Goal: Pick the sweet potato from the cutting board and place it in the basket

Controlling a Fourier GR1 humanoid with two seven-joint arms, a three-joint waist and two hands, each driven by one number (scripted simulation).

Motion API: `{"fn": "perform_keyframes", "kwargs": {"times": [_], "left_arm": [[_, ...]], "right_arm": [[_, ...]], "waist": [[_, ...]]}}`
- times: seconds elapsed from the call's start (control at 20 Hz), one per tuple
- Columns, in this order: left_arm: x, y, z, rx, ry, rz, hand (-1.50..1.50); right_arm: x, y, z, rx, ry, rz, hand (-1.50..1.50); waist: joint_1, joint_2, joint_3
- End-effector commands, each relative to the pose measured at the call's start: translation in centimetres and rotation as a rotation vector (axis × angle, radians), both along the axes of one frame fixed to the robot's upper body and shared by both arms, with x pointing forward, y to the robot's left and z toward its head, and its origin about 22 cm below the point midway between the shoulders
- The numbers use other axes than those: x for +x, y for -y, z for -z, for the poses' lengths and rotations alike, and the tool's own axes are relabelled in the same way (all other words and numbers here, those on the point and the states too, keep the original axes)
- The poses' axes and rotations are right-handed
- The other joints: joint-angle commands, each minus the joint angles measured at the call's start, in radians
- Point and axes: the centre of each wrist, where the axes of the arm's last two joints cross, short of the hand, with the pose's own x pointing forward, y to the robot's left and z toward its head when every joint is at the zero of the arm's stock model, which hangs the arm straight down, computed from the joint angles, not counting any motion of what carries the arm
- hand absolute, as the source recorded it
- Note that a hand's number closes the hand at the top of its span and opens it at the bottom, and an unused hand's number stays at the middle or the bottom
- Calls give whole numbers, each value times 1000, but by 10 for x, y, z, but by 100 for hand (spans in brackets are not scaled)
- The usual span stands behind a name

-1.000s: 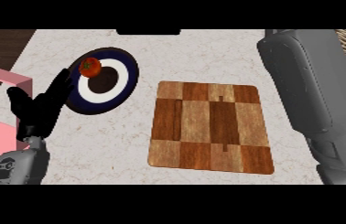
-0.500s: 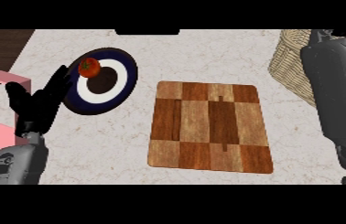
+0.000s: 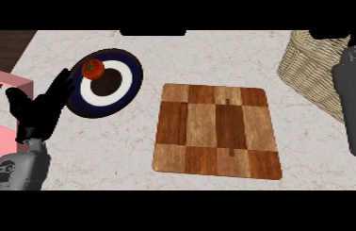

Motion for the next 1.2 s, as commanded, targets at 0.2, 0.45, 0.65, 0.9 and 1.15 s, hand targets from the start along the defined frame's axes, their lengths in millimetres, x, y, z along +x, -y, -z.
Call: {"fn": "perform_keyframes", "kwargs": {"times": [0.2, 0.45, 0.65, 0.9, 1.15], "left_arm": [[6, 2, 0, 15, 3, 12, 0], [1, 2, -3, -6, -8, 12, 0], [-9, 7, 5, 6, -9, 13, 0], [-1, -1, -10, -23, -14, 8, 0], [-13, -6, 3, -4, -24, -18, 0]], "right_arm": [[-2, 53, 44, 98, 65, 204, -150], [10, 51, 36, 61, 68, 121, -150], [-3, 48, 28, 69, 114, 43, -150], [-9, 75, 24, 187, 338, 194, -150], [-55, 124, -3, 297, 505, 257, -150]], "waist": [[5, 4, 0], [7, 2, 0], [-3, -2, 0], [-1, -2, 0], [-29, -11, 0]]}}
